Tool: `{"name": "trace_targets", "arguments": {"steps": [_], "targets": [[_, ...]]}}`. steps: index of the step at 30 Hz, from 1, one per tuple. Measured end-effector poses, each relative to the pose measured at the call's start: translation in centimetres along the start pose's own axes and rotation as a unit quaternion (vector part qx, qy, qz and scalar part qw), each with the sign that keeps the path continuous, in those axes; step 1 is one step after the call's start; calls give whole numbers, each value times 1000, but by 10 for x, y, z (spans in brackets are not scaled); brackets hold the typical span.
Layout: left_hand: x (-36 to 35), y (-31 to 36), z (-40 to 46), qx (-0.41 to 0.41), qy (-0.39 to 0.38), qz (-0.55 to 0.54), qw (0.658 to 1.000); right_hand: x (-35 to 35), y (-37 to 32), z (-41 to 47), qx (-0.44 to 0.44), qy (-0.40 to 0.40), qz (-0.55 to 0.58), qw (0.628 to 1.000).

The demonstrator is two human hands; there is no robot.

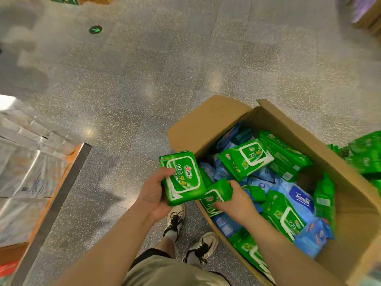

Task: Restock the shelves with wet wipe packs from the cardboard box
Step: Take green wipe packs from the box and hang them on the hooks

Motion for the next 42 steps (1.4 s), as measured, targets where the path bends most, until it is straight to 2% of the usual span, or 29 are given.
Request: {"name": "trace_targets", "arguments": {"steps": [6, 8, 10, 14, 16, 19, 23, 28, 32, 38, 40, 42], "targets": [[-20, -4, 3, 15, 4, 50, 999, 34, -10, -47, 30, 70, 105, 992], [-29, -5, 4, 19, 9, 71, 997, 51, -5, -67, 21, 99, 170, 980], [-38, -7, 6, 29, 14, 111, 993, 71, -1, -86, 20, 129, 266, 955], [-53, -16, 18, 45, 30, 223, 973, 106, 7, -115, 31, 210, 444, 871], [-65, -26, 24, 46, 15, 281, 959, 118, 2, -122, 52, 215, 511, 831], [-89, -47, 26, 57, -18, 336, 940, 129, -19, -129, 64, 201, 552, 807], [-113, -80, 24, 79, -56, 341, 935, 138, -41, -129, 65, 211, 507, 833], [-122, -101, 20, 134, -79, 228, 961, 131, -39, -130, 38, 243, 468, 849], [-130, -105, 11, 119, -112, 225, 961, 121, -34, -129, 10, 267, 424, 866], [-145, -117, -1, 146, -197, 192, 950, 113, -28, -125, 22, 246, 292, 924], [-140, -120, 5, 140, -190, 211, 949, 116, -15, -122, 27, 214, 332, 918], [-131, -124, 10, 154, -170, 209, 951, 126, 20, -116, -11, 216, 404, 889]]}}
Point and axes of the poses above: each hand's wrist, its own z-axis towards the middle knuckle, its own x-axis out of the back of the hand, y = z × x, the point moved 10 cm from there along z, towards the middle knuckle, and after that the axes turned 7 degrees about x, right-handed, at the moved point
